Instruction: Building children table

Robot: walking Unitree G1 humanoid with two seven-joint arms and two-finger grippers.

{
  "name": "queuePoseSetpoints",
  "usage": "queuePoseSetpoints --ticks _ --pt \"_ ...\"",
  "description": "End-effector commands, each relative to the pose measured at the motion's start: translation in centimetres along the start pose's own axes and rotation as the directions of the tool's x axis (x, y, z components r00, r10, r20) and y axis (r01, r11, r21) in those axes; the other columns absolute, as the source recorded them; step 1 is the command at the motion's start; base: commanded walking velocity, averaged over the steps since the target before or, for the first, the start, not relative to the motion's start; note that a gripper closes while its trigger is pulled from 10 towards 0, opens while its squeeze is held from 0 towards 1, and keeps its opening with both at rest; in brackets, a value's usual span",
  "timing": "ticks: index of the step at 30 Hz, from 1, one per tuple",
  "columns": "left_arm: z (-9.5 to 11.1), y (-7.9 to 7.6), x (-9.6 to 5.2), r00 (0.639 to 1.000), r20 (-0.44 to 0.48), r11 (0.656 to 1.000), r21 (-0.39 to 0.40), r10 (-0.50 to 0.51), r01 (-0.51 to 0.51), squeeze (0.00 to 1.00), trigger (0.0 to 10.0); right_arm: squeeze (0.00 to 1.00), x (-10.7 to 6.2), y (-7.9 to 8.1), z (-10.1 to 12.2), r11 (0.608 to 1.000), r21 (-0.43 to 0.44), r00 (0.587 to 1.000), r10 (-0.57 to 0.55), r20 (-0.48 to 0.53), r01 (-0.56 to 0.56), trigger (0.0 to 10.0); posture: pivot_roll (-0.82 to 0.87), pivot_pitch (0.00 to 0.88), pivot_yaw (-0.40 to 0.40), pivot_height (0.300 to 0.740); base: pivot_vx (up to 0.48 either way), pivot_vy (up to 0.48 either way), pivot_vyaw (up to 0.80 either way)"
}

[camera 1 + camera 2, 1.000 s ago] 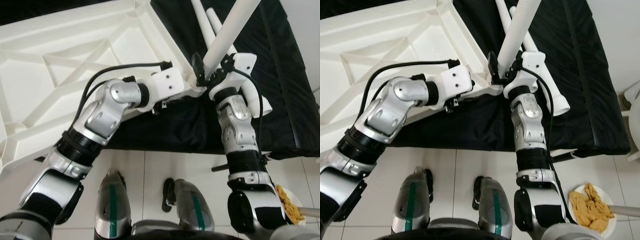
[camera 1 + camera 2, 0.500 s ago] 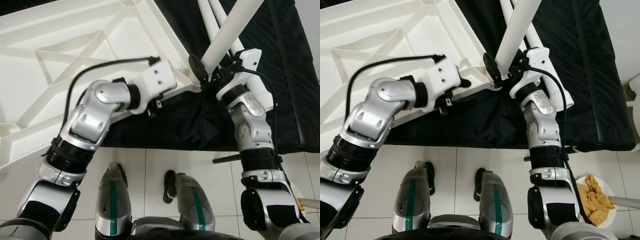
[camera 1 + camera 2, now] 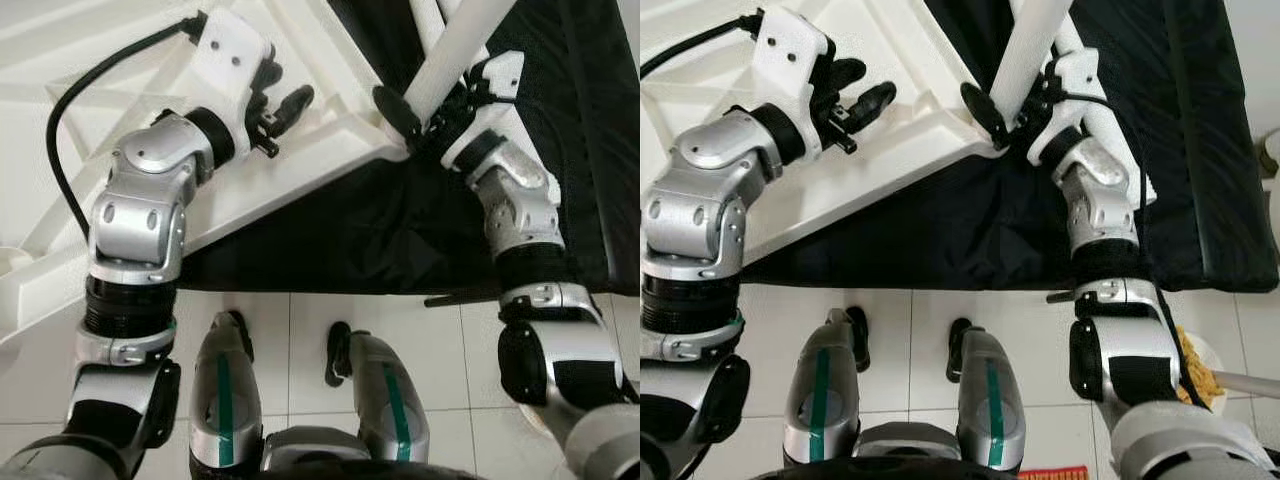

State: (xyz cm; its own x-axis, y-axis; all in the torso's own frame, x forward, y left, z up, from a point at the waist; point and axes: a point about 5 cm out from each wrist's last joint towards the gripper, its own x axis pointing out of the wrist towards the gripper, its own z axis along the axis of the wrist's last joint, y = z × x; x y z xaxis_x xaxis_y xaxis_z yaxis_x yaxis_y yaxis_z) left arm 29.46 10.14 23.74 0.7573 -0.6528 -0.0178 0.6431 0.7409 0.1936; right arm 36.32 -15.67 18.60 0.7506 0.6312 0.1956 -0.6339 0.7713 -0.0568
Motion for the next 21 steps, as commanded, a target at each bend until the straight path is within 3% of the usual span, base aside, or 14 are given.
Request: queuePoseSetpoints --ticks 1,11,19,21 --pt "0.0 0.2 -0.2 0.995 -0.007 0.995 -0.012 0.097 -0.097 0.00 10.0 0.00 -0.2 -0.3 -0.3 1.000 -0.003 1.000 0.005 -0.024 -0.005 10.0 0.11 0.234 -0.088 0.740 0.000 0.000 0.00" --pt "0.3 -0.8 -0.4 0.981 0.015 0.977 -0.091 0.194 -0.192 0.00 10.0 0.00 3.2 -0.1 1.0 0.998 -0.066 1.000 -0.023 0.005 0.024 10.0 0.12 0.245 -0.090 0.740 0.000 0.000 0.00" --pt "0.3 -1.9 0.1 0.987 0.010 0.981 -0.109 0.161 -0.159 0.00 10.0 0.00 4.8 -0.2 2.6 0.983 -0.065 0.980 -0.163 0.114 0.171 10.0 0.12 0.248 -0.080 0.740 0.000 0.000 0.00" --pt "-0.1 -2.9 0.2 0.996 0.005 0.989 -0.112 0.093 -0.092 0.00 10.0 0.00 4.9 -0.6 3.2 0.966 -0.026 0.950 -0.247 0.190 0.256 10.0 0.11 0.247 -0.078 0.740 0.000 0.000 0.00"
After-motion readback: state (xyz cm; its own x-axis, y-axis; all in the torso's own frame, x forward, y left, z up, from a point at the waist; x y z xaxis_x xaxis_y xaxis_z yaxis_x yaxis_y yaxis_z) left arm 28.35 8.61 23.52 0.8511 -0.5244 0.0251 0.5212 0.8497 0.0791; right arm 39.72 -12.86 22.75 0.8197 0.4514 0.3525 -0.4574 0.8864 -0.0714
